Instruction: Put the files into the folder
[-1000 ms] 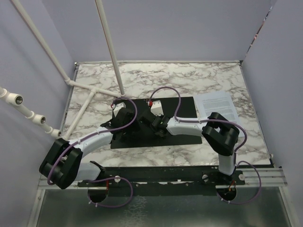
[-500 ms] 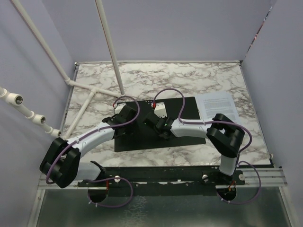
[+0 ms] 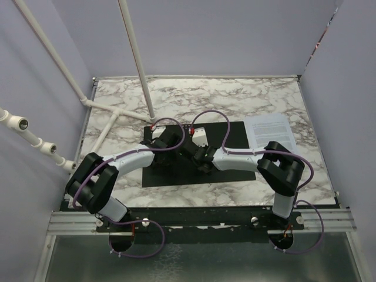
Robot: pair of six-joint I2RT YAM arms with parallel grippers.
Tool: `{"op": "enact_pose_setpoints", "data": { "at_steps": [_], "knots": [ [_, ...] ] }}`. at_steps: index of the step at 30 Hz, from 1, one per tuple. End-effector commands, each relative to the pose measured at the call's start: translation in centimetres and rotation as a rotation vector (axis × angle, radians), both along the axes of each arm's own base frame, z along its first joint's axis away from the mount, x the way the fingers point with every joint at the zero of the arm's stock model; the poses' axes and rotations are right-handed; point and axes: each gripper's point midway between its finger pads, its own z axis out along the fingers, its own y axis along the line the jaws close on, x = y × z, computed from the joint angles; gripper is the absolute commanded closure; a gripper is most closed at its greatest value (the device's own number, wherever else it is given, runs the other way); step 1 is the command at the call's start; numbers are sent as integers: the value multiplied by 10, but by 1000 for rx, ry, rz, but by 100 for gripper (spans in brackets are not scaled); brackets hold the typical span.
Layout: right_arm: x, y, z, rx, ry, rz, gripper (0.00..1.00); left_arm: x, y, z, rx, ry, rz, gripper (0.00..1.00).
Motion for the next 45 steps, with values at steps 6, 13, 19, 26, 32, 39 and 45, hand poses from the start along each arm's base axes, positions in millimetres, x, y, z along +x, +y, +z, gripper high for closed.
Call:
{"op": "enact_pose_setpoints", "data": {
  "at_steps": [6, 13, 19, 26, 32, 39, 45],
  "knots": [
    [-74, -89, -64, -334, 339, -2, 100, -40, 27, -47, 89, 126, 9, 21],
    [-79, -99, -74, -383, 363, -50, 100, -53, 31, -61, 76, 152, 23, 21],
    [-72, -105, -56, -372, 289, -132, 100, -55, 32, -62, 64, 141, 26, 21],
    [-57, -94, -24, -323, 216, -154, 100, -58, 36, -62, 61, 130, 32, 21],
    [-42, -86, 2, -304, 147, -162, 100, -58, 36, -61, 54, 121, 39, 21],
    [-32, -86, 18, -296, 102, -175, 100, -59, 37, -61, 50, 120, 40, 21],
    [-23, -61, 33, -167, 85, -139, 100, -59, 35, -61, 45, 122, 36, 21]
  ]
}}
